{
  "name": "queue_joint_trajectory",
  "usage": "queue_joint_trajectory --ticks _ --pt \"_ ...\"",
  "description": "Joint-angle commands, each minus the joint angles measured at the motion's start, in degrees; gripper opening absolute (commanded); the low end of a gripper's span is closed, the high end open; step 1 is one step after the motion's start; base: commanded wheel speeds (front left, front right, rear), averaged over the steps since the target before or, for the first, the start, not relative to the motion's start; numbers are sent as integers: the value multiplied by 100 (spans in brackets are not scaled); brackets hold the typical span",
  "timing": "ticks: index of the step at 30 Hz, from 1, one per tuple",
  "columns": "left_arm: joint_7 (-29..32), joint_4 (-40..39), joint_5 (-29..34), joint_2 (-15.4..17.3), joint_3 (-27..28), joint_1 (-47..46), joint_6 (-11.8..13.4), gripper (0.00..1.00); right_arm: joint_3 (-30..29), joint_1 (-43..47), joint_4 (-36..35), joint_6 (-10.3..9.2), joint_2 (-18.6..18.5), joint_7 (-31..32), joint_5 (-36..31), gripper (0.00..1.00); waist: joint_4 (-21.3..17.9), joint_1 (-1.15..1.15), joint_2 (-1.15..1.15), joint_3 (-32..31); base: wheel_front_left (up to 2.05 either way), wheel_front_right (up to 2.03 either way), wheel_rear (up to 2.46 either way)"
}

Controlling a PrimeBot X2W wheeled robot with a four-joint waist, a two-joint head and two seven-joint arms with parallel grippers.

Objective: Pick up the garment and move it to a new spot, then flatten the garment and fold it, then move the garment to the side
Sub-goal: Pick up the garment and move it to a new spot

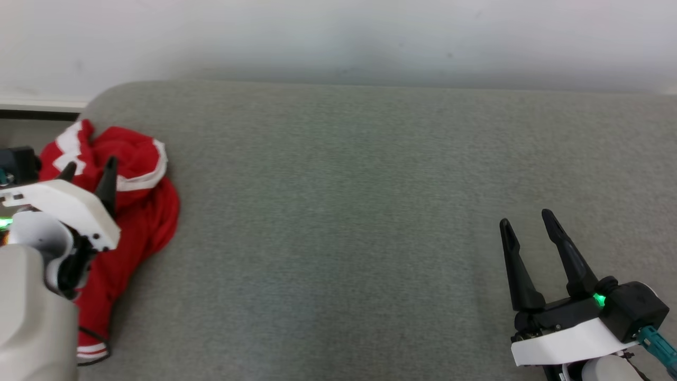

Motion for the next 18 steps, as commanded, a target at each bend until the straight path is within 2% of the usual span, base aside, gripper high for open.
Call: queue_joint_trajectory --ticks 1,8,11,13,18 --pt "166 156 -61 153 38 -107 -28 100 -4 -79 -4 2 -4 4 43 100 -277 0 0 152 0 0 0" --pt "917 1089 -241 526 81 -297 -34 100 -78 -159 -26 2 38 3 88 100 -722 0 0 322 0 0 0" --pt "974 1333 -299 607 107 -344 -9 100 -103 -193 -22 2 60 3 100 100 -822 0 0 355 0 0 0" --pt "908 1461 -331 612 125 -341 -4 0 -109 -193 -25 2 65 3 111 100 -852 0 0 355 0 0 0" --pt "750 1656 -345 662 44 -372 -30 0 -129 -144 7 2 97 3 95 100 -842 0 0 235 0 0 0"
